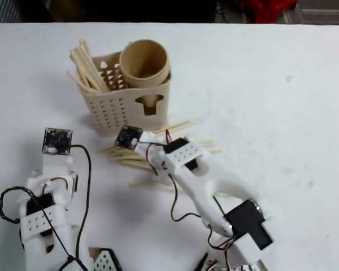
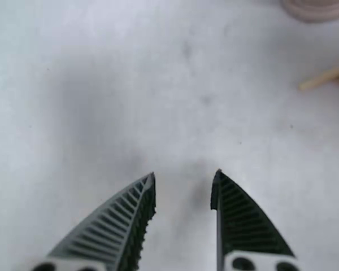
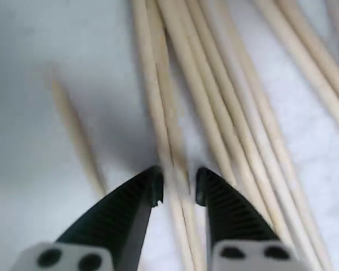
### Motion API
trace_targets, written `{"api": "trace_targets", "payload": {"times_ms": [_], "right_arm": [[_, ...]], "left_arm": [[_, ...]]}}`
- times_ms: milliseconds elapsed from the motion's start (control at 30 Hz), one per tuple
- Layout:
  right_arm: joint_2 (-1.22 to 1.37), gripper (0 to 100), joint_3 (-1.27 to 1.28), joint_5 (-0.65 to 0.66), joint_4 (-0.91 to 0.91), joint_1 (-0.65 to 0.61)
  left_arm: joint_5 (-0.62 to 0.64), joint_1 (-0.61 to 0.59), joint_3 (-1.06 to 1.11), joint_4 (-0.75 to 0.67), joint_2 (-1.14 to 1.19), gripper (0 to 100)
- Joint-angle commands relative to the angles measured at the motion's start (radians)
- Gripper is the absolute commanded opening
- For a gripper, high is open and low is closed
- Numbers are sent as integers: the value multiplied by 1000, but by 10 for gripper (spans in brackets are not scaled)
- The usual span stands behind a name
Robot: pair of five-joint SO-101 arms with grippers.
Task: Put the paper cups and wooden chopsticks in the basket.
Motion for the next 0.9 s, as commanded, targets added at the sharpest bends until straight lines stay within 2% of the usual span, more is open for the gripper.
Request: {"api": "trace_targets", "payload": {"times_ms": [0,167,633,767,867], "right_arm": [[12,29,-12,-2,7,-15],[-71,17,5,-3,53,-16],[-578,17,221,-11,62,-16],[-567,28,218,-54,38,-45],[-489,111,196,-72,-2,-53]], "left_arm": [[9,-7,-6,-17,-19,173],[9,-7,-6,-17,-19,173],[9,-7,-6,-17,-19,173],[9,-7,-6,-17,-19,173],[9,-7,-6,-17,-19,173]]}}
